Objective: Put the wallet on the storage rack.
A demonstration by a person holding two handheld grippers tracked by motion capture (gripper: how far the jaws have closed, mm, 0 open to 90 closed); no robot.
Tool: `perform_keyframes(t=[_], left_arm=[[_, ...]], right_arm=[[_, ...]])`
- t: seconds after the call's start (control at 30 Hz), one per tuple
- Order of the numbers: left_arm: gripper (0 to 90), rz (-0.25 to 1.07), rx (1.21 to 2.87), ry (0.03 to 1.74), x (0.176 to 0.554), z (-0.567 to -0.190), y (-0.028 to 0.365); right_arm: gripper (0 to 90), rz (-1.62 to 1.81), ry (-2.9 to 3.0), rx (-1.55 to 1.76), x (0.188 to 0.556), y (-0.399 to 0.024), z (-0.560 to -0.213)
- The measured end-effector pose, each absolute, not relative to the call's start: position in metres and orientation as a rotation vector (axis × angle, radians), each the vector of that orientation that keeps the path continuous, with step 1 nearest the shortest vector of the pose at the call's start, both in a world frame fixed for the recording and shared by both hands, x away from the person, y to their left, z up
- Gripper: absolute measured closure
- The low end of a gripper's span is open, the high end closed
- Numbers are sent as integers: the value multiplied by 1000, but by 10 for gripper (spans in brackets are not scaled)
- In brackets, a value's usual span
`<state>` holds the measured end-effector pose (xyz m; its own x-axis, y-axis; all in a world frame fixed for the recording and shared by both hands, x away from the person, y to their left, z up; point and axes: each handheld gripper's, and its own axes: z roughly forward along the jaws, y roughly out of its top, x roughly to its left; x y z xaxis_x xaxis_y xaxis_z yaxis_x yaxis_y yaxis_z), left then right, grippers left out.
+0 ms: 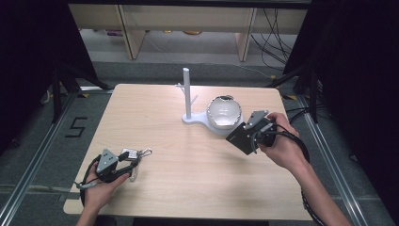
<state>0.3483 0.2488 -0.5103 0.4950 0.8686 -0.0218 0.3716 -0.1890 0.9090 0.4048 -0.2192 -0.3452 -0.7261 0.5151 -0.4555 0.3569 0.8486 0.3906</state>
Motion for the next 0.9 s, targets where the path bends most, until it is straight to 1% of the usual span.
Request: perform_keyframes(t=[0.9], left_arm=[[464, 649, 1763, 1054, 349, -511, 251]], right_arm=[[836, 410, 2359, 638, 421, -223, -321]])
